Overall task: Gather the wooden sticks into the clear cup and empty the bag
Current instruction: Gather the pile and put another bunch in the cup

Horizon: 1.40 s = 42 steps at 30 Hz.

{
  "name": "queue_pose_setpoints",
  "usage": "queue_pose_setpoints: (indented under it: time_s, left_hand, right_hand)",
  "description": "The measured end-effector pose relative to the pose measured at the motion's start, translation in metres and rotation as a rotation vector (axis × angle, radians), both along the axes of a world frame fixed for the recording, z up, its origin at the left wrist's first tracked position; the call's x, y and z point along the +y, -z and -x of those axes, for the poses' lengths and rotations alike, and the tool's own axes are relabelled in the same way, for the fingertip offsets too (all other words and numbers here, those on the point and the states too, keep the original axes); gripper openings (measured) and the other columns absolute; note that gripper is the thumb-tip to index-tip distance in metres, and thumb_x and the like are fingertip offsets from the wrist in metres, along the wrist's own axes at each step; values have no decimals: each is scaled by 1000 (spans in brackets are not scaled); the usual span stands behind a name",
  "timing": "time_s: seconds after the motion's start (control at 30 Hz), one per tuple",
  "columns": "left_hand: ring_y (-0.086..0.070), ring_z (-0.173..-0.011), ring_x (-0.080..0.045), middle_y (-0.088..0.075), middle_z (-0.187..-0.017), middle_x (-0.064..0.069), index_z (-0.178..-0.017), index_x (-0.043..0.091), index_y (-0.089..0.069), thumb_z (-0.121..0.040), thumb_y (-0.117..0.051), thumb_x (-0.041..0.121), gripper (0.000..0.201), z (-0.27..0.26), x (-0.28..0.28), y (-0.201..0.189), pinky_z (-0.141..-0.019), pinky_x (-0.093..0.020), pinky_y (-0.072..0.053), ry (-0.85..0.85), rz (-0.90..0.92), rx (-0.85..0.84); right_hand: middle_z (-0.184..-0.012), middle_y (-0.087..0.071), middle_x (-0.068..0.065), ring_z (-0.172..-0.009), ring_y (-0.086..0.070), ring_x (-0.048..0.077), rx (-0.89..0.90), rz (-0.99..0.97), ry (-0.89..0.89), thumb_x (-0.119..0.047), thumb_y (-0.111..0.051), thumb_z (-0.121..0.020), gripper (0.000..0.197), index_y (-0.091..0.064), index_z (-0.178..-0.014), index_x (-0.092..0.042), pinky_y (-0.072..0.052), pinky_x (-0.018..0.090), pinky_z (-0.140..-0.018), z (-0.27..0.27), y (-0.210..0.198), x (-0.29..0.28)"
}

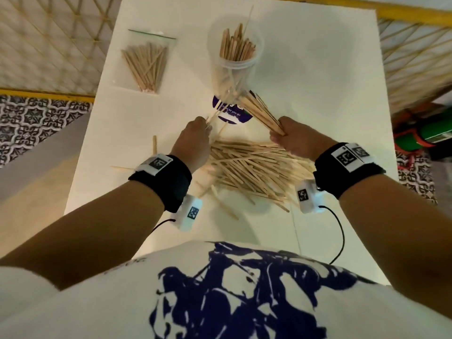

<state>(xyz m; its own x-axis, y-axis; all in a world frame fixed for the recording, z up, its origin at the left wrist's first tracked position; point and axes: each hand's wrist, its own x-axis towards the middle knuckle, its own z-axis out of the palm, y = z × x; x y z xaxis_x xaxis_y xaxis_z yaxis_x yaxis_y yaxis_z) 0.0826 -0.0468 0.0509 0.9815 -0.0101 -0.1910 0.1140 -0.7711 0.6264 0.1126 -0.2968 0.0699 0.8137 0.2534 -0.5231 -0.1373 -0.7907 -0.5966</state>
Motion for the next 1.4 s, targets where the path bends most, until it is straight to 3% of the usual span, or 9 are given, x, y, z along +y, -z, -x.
queue_pose_setpoints:
  time_s: [0.27,0.47,0.67,0.77,0.83,1.0,1.13,1.23,1.4]
  left_hand:
    - [-53,-78,-25,-56,-97,-11,-108,0,-47,-99,-35,16,22,6,-56,-9,-69,-30,-38,-41,339,-88]
    - [-59,-107,-15,-63,-114,-8,-122,9,-52,-92,-30,-1,39,5,-70,-22,-97,-35,-49,154,524,-266]
    - [-51,-62,7,-54,-71,10,-87,14,-54,-90,-43,-2,20,-3,-45,-40,-60,-9,-36,248,466,-127]
    - [-56,-72,-15,-66,-87,-18,-91,19,-64,-92,-49,11,17,-5,-22,-43,-70,-31,-45,184,405,-25]
    - [-59,-88,-16,-67,-102,-13,-96,24,-63,-91,-52,35,16,-5,-8,-48,-89,-39,-48,6,515,18]
    - [-58,-96,-17,-63,-99,-6,-101,13,-65,-83,-43,69,63,-17,3,-85,-89,-30,-45,96,913,116]
    - [-57,-70,-31,-67,-88,-7,-87,24,-66,-77,-75,34,16,-25,3,-95,-59,-36,-51,124,1040,75]
    - [-63,-66,-18,-65,-98,-9,-101,7,-56,-84,-66,9,20,-32,8,-92,-56,-30,-51,53,989,23]
    - [-61,-70,-7,-69,-92,-3,-113,-11,-52,-84,-64,9,38,-40,17,-91,-60,-21,-44,-16,853,-24]
  right_hand:
    - [-75,-56,-9,-70,-52,9,-210,-280,310,-41,-64,-86,25,-53,-93,-19,-39,24,-63,26,-18,47]
    - [-84,-70,-6,-79,-66,8,-270,-508,497,-41,-69,-82,15,-62,-85,-28,-49,20,-69,20,-29,79]
    - [-78,-56,-1,-68,-53,12,-416,-335,464,-34,-51,-94,23,-50,-76,-21,-36,19,-58,2,-27,95]
    - [-74,-55,-2,-65,-50,12,-394,-334,387,-34,-46,-97,24,-49,-81,-17,-38,21,-58,-1,-28,94]
    - [-77,-59,4,-67,-53,16,-385,-347,322,-32,-45,-98,21,-51,-89,-13,-42,25,-62,-3,-30,96]
    - [-70,-60,6,-56,-58,14,-241,-490,150,-24,-49,-98,20,-52,-107,-6,-55,26,-58,1,-41,104]
    - [-68,-58,0,-43,-51,0,-274,-420,6,-21,-50,-96,12,-49,-107,-17,-47,20,-48,-3,-47,116]
    - [-74,-54,-7,-43,-50,-4,-247,-466,-33,-18,-57,-94,26,-46,-118,-15,-43,19,-46,-10,-53,119]
    - [-90,-52,6,-55,-46,9,-22,-635,-100,-11,-69,-79,47,-45,-117,0,-40,25,-48,-21,-58,124]
